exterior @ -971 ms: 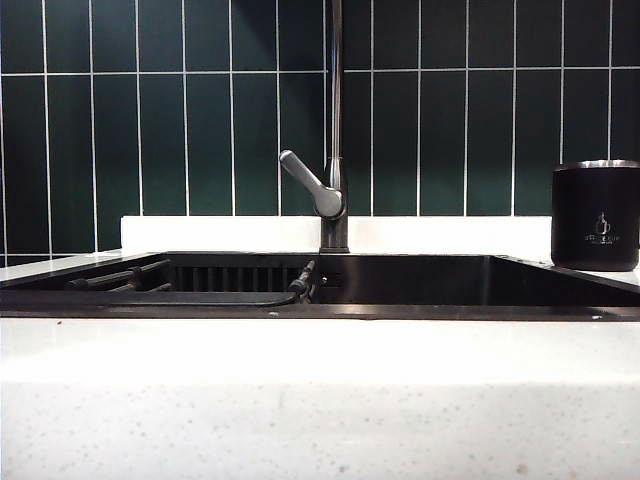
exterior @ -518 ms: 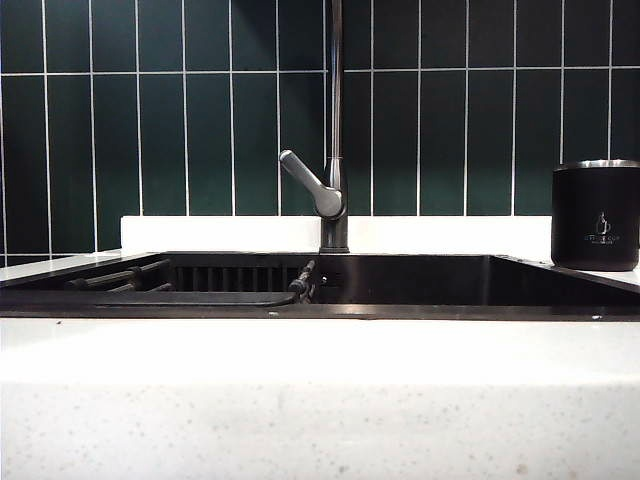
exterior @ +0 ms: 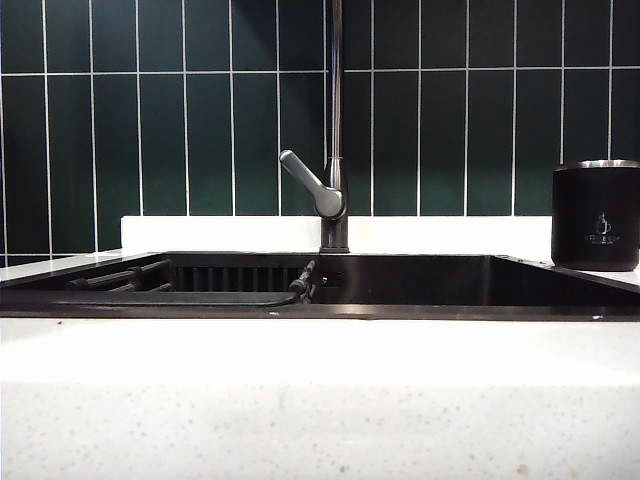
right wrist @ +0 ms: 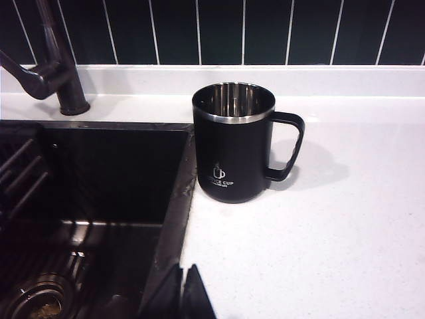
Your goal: Pick up the mug next to the sink, go to the faucet to get some water, pour the water into the sink, and finally put the mug back to its place.
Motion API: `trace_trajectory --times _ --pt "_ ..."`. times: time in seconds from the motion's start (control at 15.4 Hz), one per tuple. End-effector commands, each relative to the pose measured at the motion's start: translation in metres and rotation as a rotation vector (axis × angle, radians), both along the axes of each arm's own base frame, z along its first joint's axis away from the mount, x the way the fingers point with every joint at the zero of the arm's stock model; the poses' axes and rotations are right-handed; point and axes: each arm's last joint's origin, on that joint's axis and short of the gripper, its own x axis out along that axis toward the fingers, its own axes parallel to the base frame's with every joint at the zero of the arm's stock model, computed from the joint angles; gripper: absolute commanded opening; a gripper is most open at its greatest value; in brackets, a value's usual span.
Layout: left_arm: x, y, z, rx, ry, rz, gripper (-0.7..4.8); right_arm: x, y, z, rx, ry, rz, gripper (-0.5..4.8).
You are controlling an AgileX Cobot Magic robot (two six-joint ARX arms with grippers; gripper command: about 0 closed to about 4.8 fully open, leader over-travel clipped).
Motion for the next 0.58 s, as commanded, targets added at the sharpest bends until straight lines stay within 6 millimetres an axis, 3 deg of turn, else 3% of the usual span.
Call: trace_trajectory --times 0.06,0.32,0.58 --pt "0.006 -0.001 0.001 -0.021 -0.135 0.021 0.47 0.003 0.0 -0.006 0.006 -0.005 -0.009 -0.05" --pt "0.008 -0.001 -0.011 -0.022 -0.137 0.017 -0.05 0.013 0.0 -0.027 0.003 -0.014 -0.055 -0.05" --pt "0.01 -0.002 -0.023 -0.004 -0.126 0.014 -0.05 0.02 0.002 -0.049 0.008 -0.044 -0.056 -0.05"
